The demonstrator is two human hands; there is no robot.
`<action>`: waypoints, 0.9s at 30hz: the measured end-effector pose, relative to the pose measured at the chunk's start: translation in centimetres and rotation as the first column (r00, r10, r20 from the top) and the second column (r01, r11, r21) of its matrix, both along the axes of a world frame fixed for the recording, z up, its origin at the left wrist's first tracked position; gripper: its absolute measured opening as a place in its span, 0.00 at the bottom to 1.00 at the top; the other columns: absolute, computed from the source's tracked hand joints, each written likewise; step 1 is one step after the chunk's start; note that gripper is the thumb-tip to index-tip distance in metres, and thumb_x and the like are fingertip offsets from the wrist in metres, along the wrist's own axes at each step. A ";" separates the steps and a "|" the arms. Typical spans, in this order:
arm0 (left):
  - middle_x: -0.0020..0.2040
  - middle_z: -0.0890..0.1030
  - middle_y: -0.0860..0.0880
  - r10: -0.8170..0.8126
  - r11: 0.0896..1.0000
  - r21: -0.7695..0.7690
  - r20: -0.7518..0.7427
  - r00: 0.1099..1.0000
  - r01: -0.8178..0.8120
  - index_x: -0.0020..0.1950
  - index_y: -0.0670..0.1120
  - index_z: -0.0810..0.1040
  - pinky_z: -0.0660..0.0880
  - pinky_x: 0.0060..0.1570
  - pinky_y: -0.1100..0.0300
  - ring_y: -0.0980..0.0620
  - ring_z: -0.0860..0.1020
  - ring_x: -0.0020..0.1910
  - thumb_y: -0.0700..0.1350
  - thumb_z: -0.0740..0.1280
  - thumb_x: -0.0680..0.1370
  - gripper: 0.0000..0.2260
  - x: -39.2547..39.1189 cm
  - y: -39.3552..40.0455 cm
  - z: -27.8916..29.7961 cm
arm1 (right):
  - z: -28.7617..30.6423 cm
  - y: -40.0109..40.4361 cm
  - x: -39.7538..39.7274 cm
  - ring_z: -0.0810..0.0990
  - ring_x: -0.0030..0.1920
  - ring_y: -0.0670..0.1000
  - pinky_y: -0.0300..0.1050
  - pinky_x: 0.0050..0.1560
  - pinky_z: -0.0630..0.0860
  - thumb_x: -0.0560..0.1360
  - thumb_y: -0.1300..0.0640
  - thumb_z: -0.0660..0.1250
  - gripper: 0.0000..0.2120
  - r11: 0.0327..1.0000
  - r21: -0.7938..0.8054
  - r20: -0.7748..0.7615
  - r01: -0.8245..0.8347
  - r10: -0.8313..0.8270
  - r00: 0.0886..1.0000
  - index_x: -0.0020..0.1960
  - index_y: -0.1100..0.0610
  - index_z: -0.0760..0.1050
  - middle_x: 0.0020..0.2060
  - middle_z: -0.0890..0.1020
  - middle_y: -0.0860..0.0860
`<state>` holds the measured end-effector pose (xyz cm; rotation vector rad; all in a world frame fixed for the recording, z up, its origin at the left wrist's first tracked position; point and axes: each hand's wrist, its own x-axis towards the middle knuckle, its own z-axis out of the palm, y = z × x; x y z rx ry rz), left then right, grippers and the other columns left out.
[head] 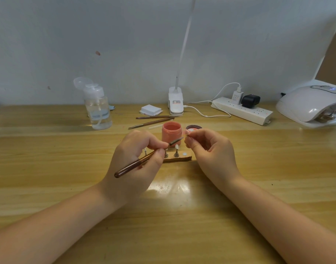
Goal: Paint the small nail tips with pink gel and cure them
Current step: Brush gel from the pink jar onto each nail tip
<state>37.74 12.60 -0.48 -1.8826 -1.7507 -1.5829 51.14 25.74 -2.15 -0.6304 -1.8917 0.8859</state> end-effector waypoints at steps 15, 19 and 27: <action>0.41 0.80 0.52 -0.015 0.999 0.033 -0.086 0.996 0.018 0.47 0.45 0.80 0.71 0.44 0.63 0.53 0.78 0.43 0.46 0.64 0.75 0.07 0.2 0.2 0.0 | 0.0 0.1 0.0 0.83 0.44 0.48 0.51 0.49 0.81 0.74 0.62 0.71 0.06 1.000 -0.025 -0.016 0.008 -0.008 1.000 0.49 0.54 0.81 0.42 0.84 0.49; 0.40 0.79 0.54 -0.007 1.000 0.026 -0.023 1.000 0.008 0.46 0.46 0.79 0.70 0.44 0.65 0.55 0.77 0.43 0.46 0.63 0.74 0.07 0.3 0.0 0.1 | 0.0 0.0 0.0 0.83 0.44 0.47 0.50 0.49 0.81 0.73 0.62 0.71 0.07 0.999 -0.035 -0.013 0.005 -0.006 1.000 0.48 0.52 0.81 0.41 0.84 0.49; 0.38 0.79 0.52 0.024 1.000 0.010 -0.027 0.999 -0.023 0.44 0.46 0.79 0.72 0.41 0.59 0.52 0.76 0.40 0.47 0.62 0.73 0.09 0.4 -0.1 0.0 | 0.0 0.0 0.0 0.83 0.43 0.46 0.47 0.48 0.81 0.73 0.62 0.71 0.06 1.000 -0.015 0.005 0.017 -0.017 1.000 0.49 0.54 0.81 0.41 0.84 0.48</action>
